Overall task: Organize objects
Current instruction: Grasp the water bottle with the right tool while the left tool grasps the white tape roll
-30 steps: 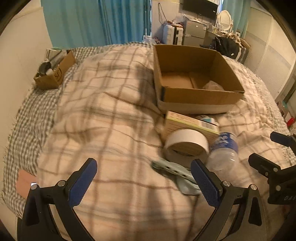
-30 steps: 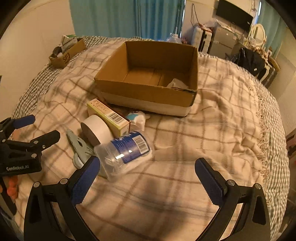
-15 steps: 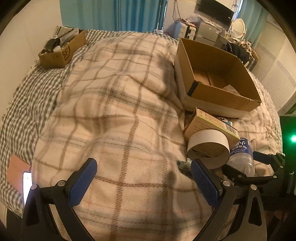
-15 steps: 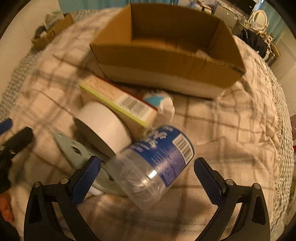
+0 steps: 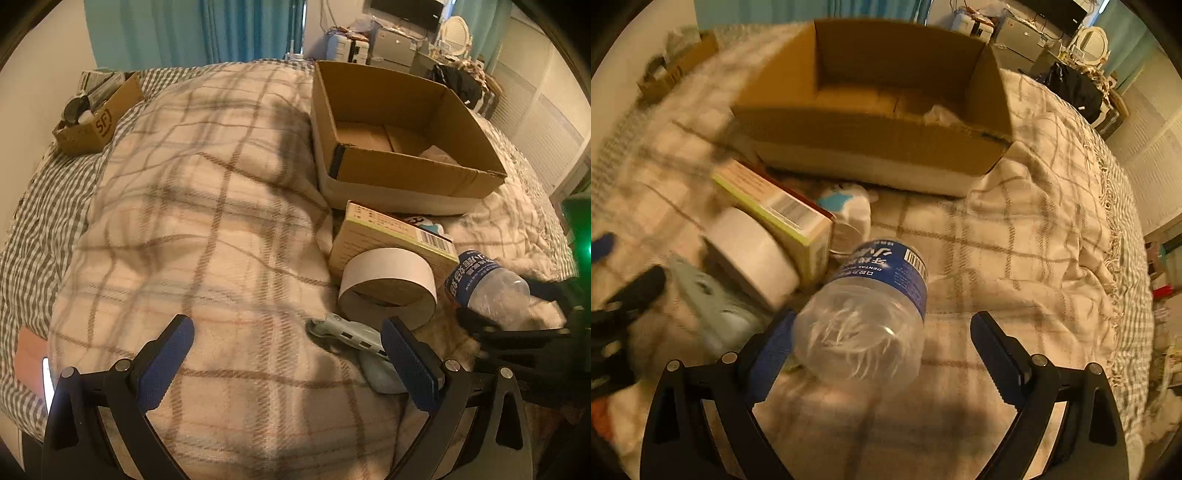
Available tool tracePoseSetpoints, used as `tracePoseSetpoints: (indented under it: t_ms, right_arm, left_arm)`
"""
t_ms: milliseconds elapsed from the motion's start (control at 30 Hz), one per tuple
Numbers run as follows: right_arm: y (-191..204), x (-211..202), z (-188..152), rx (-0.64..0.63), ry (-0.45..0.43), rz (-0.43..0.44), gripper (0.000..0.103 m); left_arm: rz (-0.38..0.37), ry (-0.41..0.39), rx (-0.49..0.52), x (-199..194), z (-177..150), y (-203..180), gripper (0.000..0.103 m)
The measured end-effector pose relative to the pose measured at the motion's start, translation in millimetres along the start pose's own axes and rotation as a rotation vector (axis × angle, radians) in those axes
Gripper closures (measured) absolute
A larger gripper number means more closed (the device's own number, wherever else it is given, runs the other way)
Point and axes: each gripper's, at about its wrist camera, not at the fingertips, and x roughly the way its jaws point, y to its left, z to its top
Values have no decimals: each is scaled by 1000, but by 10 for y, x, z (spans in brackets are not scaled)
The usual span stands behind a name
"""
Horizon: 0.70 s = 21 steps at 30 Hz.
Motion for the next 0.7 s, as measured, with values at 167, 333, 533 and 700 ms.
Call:
tracePoseSetpoints:
  t_ms: [167, 333, 533, 700]
  right_arm:
    - [-75, 93, 25, 36, 18, 69, 38]
    - [-270, -278, -39, 62, -88, 122, 42]
    - [-380, -490, -26, 32, -173, 95, 42]
    - [-470, -484, -26, 45, -192, 118, 42]
  left_arm:
    - [-18, 4, -49, -6, 1, 91, 0]
    - [-56, 3, 6, -11, 32, -130, 0]
    - [-123, 33, 75, 182, 109, -504, 0]
    - [-126, 73, 124, 379, 159, -683, 0]
